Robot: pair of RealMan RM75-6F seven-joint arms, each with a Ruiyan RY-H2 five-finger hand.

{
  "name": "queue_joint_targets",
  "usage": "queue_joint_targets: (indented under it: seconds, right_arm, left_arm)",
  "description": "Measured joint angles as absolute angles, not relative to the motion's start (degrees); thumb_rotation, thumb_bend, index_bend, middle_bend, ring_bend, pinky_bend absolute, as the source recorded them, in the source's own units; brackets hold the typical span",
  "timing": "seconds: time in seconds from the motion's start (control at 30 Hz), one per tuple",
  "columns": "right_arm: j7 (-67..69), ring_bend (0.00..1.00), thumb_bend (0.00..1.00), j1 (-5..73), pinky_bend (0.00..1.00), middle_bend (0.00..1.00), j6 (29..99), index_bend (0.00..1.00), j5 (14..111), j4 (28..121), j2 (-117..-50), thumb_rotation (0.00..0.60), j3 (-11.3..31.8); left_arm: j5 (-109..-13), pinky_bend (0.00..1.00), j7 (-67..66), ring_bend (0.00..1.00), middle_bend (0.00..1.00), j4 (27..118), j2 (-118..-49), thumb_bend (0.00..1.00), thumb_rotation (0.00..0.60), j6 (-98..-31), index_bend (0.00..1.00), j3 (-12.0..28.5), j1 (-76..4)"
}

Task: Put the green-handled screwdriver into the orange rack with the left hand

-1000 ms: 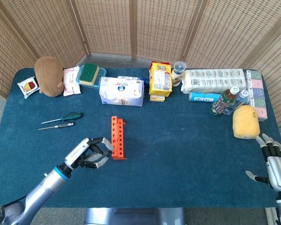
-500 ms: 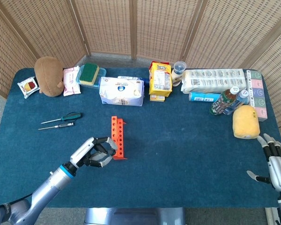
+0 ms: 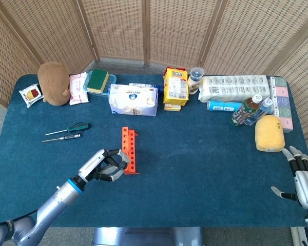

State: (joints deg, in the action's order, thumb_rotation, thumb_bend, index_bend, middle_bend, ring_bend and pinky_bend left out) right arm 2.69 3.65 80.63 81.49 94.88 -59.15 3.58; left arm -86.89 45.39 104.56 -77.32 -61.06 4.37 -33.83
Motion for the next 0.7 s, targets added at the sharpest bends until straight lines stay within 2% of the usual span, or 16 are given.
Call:
queue_joint_targets:
  seconds: [0.7]
  right_arm:
    - [3.28,0.0,0.0,3.59,0.0,0.0,80.47,0.0,81.31,94.91,-58.86,0.564,3.58]
  left_arm:
    - [-84.65,0.99,44.19,1.0,1.0,101.03,-80.19,0.45,0.6,-60.51,0.49,4.24,-33.54]
